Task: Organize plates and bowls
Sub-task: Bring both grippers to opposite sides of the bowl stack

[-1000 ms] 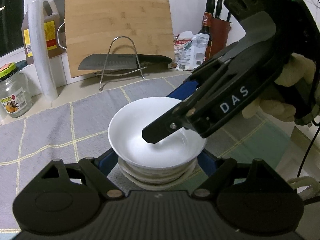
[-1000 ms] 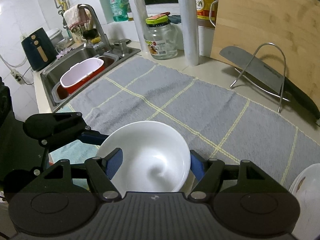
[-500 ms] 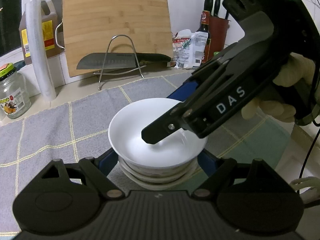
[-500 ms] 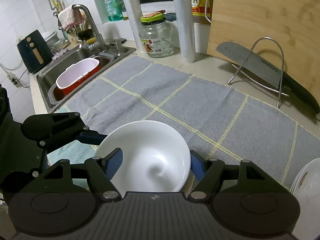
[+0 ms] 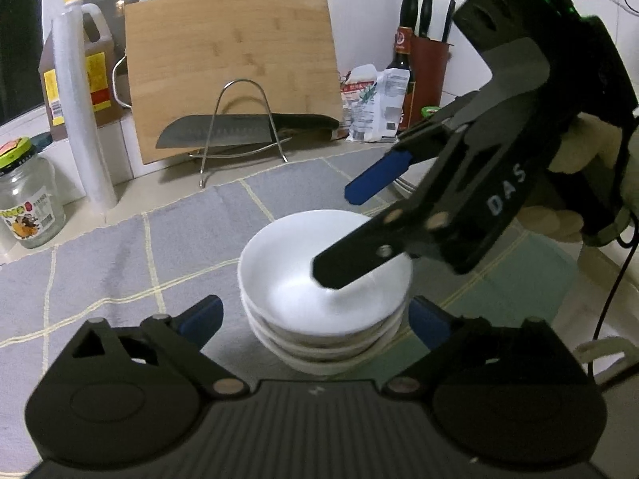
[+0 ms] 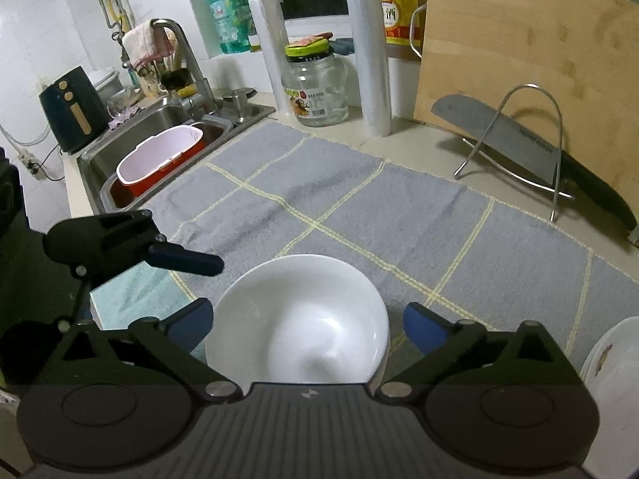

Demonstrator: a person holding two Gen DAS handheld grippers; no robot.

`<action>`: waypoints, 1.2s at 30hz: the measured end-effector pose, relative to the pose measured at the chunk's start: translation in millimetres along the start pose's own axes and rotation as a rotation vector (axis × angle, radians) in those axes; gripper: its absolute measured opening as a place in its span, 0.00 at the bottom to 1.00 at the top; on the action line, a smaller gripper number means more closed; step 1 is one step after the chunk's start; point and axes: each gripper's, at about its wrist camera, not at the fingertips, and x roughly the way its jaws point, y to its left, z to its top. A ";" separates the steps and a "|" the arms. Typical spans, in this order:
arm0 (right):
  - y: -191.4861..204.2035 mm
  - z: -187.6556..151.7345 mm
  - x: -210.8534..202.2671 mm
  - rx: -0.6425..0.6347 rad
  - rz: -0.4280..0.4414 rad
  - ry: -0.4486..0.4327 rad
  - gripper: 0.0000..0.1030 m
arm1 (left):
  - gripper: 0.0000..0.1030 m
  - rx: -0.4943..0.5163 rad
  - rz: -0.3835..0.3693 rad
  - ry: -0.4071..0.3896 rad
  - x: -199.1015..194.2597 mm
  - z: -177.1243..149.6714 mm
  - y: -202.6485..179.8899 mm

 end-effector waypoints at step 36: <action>-11.3 -84.7 34.9 -0.081 -0.171 0.178 1.00 | 0.96 -0.056 -0.100 0.236 46.3 -41.5 26.2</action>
